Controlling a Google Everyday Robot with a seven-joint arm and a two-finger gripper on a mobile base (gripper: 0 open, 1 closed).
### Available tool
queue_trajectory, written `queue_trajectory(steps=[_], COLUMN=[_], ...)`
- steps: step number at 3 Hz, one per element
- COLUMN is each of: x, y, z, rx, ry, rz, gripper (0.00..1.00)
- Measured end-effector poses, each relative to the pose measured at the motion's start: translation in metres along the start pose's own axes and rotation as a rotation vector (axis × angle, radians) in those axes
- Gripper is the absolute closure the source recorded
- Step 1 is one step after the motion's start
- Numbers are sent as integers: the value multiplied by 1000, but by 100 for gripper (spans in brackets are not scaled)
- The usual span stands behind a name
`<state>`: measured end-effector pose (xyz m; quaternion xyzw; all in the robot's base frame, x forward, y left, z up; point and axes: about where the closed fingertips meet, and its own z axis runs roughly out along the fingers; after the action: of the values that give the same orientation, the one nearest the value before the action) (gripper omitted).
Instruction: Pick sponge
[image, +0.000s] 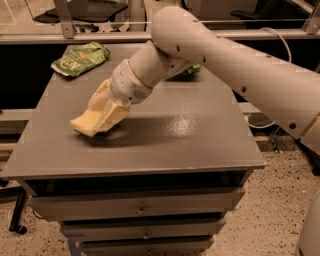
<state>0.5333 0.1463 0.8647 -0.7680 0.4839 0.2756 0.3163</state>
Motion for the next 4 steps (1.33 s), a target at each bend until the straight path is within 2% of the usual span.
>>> queue_trajectory(steps=[1,2,3,4], x=[-32,-53,-61,-64], y=[-15,-23,-25,-25], z=[-27,-50,-62,-67], rx=[46,90,118,148], ry=[6,4,-5,-98], rz=[-79,-125,-140,-127], gripper=[100,100,100,100])
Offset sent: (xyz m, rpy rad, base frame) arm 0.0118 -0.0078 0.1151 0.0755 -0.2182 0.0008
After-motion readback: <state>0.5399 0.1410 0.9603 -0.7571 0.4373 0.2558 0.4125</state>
